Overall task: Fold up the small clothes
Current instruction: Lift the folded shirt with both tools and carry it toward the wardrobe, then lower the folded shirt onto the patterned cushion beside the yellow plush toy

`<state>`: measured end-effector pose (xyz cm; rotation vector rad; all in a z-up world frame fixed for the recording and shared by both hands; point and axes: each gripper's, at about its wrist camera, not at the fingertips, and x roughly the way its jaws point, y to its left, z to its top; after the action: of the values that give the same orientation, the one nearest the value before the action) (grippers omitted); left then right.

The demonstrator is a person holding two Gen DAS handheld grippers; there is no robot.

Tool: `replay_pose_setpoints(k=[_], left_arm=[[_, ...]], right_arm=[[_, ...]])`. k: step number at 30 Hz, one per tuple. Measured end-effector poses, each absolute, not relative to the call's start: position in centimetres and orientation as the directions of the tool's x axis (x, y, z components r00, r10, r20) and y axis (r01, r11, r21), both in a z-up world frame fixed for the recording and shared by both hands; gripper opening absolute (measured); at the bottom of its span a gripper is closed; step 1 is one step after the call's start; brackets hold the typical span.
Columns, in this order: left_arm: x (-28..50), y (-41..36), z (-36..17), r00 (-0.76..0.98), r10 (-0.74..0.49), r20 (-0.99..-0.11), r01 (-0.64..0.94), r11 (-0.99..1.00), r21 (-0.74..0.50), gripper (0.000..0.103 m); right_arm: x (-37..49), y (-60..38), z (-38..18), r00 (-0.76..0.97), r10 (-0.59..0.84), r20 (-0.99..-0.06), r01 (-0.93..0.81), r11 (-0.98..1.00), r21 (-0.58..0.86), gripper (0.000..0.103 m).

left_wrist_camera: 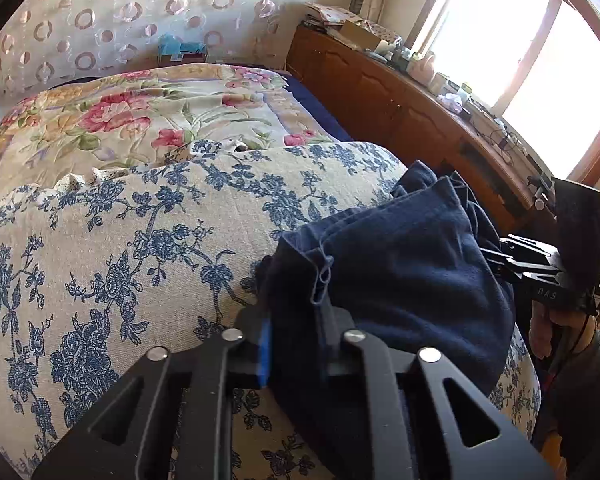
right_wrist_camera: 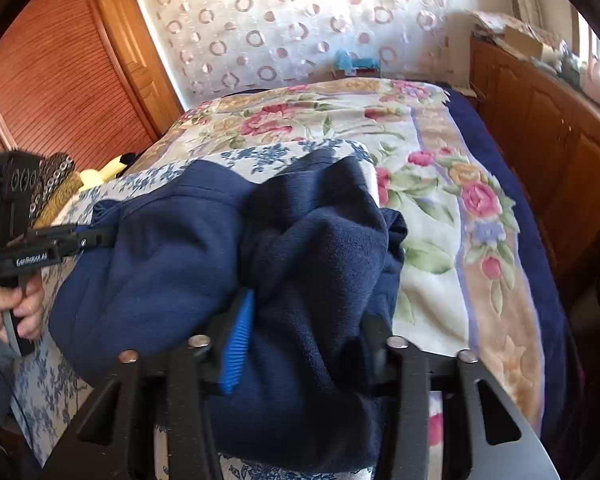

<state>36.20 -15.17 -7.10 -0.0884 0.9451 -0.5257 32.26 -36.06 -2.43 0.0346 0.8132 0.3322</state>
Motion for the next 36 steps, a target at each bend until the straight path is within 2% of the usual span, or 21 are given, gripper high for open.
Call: replay_pose_setpoints(k=[2, 5, 14, 20, 26, 31, 36], left_arm=[[35.8, -15.4, -6.6, 0.487, -0.461, -0.742, 0.402, 0.872, -0.278, 0.013], [35.0, -15.1, -5.4, 0.501, -0.481, -0.719, 0.417, 0.862, -0.286, 0.012], [31.5, -13.7, -0.5, 0.551, -0.551, -0.627, 0.481, 0.824, -0.300, 0.012], [28.2, -8.3, 2.6, 0.633, -0.551, -0.543, 0.454, 0.833, -0.317, 0.011], [23.9, 1.1, 5.6, 0.754, -0.465, -0.464, 0.349, 0.882, -0.317, 0.011], [20.2, 9.4, 7.2, 0.845, -0.335, -0.416, 0.212, 0.925, -0.315, 0.011], [17.1, 17.3, 6.8, 0.898, -0.204, -0.389, 0.056, 0.931, -0.360, 0.011]], right_arm=[[31.9, -35.9, -2.4, 0.648, 0.298, -0.700, -0.288, 0.948, 0.138, 0.027], [30.8, -35.5, -2.0, 0.671, 0.273, -0.689, -0.296, 0.951, 0.089, 0.022], [28.0, -34.6, 1.4, 0.744, 0.272, -0.610, -0.312, 0.949, 0.042, 0.020], [26.2, -30.1, 5.0, 0.778, 0.310, -0.546, -0.392, 0.919, -0.037, 0.019], [25.8, -22.4, 8.2, 0.757, 0.431, -0.491, -0.533, 0.842, -0.082, 0.019], [27.7, -13.5, 10.3, 0.695, 0.551, -0.463, -0.664, 0.739, -0.117, 0.019], [30.4, -3.6, 11.9, 0.589, 0.649, -0.481, -0.781, 0.610, -0.132, 0.019]])
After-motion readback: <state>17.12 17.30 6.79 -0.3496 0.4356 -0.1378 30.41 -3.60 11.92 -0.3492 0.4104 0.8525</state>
